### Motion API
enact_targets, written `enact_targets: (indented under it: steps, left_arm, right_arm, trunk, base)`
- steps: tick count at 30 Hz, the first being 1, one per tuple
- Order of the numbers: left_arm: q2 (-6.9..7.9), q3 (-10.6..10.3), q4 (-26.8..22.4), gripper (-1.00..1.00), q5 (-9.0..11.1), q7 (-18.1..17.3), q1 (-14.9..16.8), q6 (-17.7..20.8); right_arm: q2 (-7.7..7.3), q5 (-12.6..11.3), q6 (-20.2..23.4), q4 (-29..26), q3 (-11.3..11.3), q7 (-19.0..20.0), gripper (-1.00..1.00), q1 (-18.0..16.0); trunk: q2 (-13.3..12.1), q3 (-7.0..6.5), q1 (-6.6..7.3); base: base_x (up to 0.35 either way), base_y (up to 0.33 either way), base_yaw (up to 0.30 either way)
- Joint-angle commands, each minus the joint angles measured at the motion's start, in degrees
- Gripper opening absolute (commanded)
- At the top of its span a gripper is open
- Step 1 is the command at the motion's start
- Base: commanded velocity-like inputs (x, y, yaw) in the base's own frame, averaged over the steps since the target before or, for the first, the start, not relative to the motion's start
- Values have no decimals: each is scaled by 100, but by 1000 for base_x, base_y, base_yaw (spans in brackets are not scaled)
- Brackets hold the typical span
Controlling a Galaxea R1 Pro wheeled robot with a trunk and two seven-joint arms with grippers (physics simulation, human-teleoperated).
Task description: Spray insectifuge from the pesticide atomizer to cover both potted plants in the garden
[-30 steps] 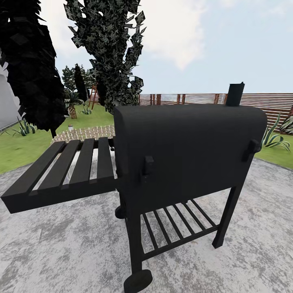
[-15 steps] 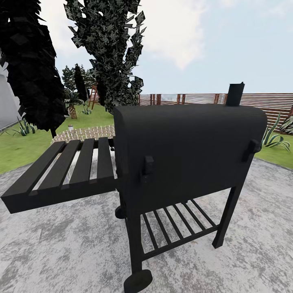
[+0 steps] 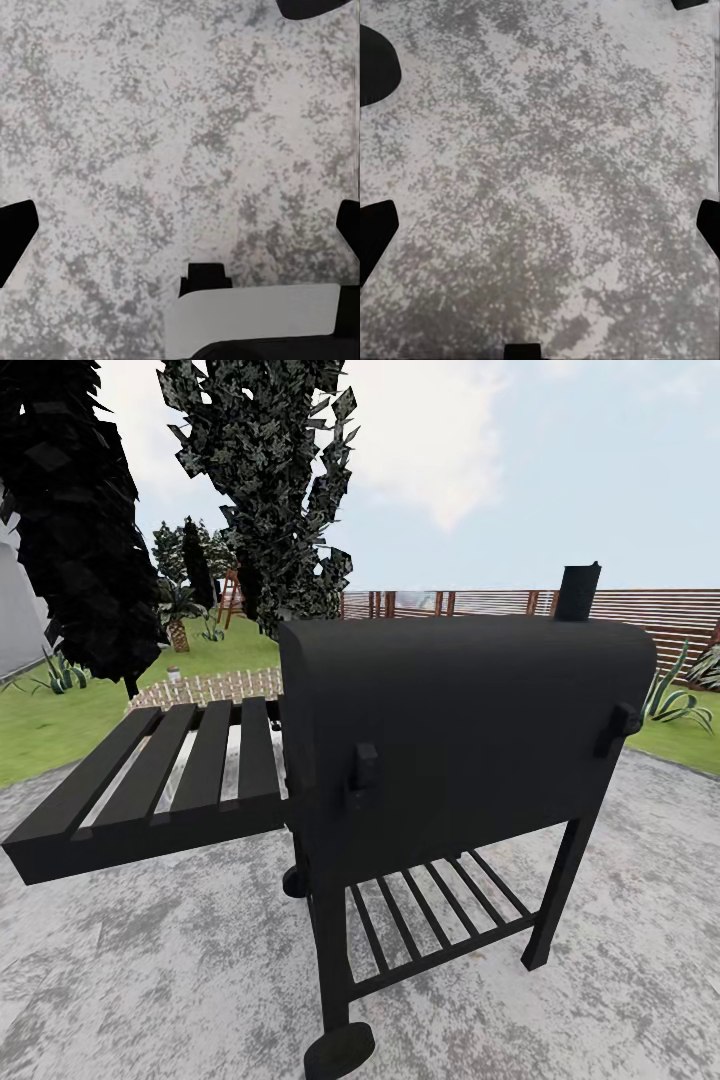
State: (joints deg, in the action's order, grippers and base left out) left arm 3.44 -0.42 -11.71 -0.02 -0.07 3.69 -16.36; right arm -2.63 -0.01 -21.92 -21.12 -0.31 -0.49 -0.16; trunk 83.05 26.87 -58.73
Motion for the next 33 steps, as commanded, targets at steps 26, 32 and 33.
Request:
enact_targets:
  steps: [26,32,33]
  left_arm:
    - [23,62,-895,100,67,51,-24,-19]
    - [24,68,-894,100,72,51,-26,-18]
    - [25,68,-894,100,72,51,-26,-17]
  right_arm:
    - [-9,9,-54,-97,-4,-4,100,-1]
    - [-9,9,-57,-89,-4,-4,100,-1]
    - [-9,9,-57,-87,-4,-4,100,-1]
  trunk:
    - [3,6,0]
    - [3,6,0]
    - [3,6,0]
  base:
    - [0,0,0]
    - [0,0,0]
    - [0,0,0]
